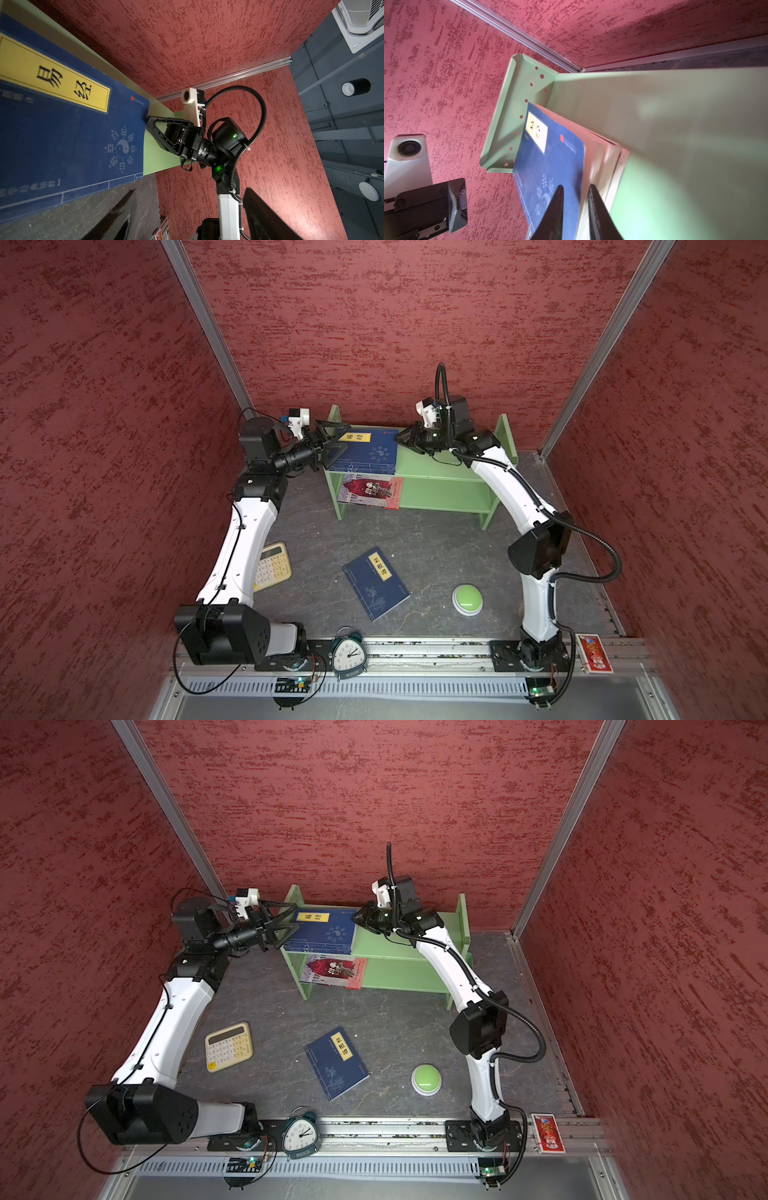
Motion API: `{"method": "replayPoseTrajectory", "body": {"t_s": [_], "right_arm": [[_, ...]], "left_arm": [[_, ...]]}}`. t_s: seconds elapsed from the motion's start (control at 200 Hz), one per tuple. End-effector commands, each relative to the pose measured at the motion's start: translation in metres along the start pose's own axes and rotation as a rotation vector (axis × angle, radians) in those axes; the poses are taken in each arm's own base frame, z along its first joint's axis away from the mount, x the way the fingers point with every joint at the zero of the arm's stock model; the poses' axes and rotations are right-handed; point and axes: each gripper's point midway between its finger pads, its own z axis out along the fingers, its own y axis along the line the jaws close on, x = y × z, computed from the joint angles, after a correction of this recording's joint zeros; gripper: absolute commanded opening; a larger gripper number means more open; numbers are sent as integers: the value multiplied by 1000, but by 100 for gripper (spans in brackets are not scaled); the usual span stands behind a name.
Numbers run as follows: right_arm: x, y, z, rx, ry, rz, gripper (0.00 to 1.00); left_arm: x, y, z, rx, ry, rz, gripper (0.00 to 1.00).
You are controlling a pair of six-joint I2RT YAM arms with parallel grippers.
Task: Stacking books/files
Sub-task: Move the book to the bookshelf.
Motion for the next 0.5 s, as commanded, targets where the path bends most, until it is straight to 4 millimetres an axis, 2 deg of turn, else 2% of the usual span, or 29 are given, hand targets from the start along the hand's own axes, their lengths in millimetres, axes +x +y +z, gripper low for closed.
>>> {"method": "replayPoseTrajectory", "body": {"t_s": [0.0, 0.065, 0.125, 0.185, 0.286, 0.376, 0.396, 0.496], "right_arm": [[-3, 14, -3, -26, -6, -21, 27], [-10, 14, -9, 7, -44, -41, 32], [-20, 19, -23, 42, -99, -75, 35], [-31, 28, -45, 78, -171, -120, 38], [-44, 51, -93, 122, -286, -205, 44], [-39, 68, -135, 134, -349, -266, 48], [-35, 71, -142, 135, -354, -276, 49], [-5, 82, -182, 101, -379, -326, 53]], "left_arm": [[-1, -7, 1, 23, -1, 35, 81], [3, -6, 1, 22, 13, 43, 83], [10, -6, -2, 15, 42, 67, 85], [20, -8, -8, 7, 78, 119, 87], [44, -2, -23, -45, 136, 200, 91], [69, 17, -35, -104, 182, 205, 96], [74, 23, -37, -116, 190, 193, 100], [98, 54, -44, -174, 224, 98, 99]]}}
